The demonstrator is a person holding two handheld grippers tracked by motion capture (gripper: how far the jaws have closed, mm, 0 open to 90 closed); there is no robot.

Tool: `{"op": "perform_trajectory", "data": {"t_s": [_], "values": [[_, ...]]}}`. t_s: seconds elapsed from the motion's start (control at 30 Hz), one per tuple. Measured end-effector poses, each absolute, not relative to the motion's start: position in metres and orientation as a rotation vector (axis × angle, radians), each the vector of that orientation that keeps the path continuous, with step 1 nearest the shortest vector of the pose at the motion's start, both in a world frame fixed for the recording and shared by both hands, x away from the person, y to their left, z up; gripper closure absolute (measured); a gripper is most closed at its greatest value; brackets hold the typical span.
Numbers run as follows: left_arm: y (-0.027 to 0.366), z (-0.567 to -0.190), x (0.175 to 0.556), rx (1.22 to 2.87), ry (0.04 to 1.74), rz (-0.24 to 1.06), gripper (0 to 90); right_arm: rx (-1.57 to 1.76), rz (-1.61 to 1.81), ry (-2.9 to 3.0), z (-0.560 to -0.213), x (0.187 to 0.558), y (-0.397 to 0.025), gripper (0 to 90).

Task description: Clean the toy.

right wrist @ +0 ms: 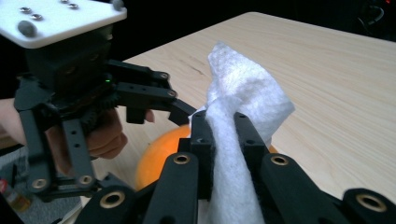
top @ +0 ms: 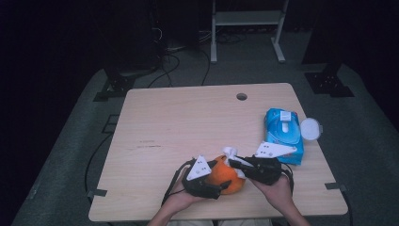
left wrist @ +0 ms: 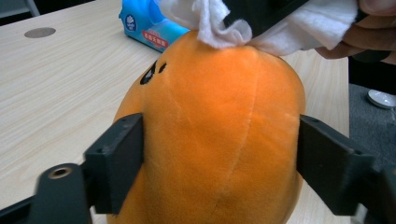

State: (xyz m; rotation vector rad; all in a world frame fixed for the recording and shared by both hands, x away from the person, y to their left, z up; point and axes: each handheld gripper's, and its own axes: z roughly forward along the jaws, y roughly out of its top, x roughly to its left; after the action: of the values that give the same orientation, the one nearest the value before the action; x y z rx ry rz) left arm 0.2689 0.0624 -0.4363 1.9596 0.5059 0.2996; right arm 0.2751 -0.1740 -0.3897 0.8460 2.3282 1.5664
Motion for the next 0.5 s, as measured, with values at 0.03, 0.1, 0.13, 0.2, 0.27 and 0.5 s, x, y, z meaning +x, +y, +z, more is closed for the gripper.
{"op": "perform_trajectory", "data": {"t_s": [0.03, 0.1, 0.13, 0.2, 0.27, 0.5], "values": [[0.063, -0.436, 0.269, 1.958, 0.504, 0.297, 26.5, 0.849, 1.568, 2.328, -0.39, 0.276, -0.174, 80.5], [0.063, -0.437, 0.269, 1.958, 0.496, 0.299, 28.3, 0.883, 1.574, 2.317, -0.393, 0.281, -0.18, 80.6], [0.062, -0.436, 0.268, 1.962, 0.489, 0.304, 29.6, 0.902, 1.574, 2.31, -0.395, 0.283, -0.183, 80.5], [0.063, -0.436, 0.269, 1.969, 0.478, 0.305, 30.3, 0.942, 1.574, 2.297, -0.398, 0.287, -0.192, 80.5], [0.066, -0.436, 0.27, 1.961, 0.484, 0.292, 30.3, 0.967, 1.559, 2.291, -0.4, 0.287, -0.197, 80.5], [0.076, -0.436, 0.276, 1.947, 0.517, 0.26, 30.5, 0.935, 1.592, 2.301, -0.397, 0.283, -0.192, 80.5]]}}
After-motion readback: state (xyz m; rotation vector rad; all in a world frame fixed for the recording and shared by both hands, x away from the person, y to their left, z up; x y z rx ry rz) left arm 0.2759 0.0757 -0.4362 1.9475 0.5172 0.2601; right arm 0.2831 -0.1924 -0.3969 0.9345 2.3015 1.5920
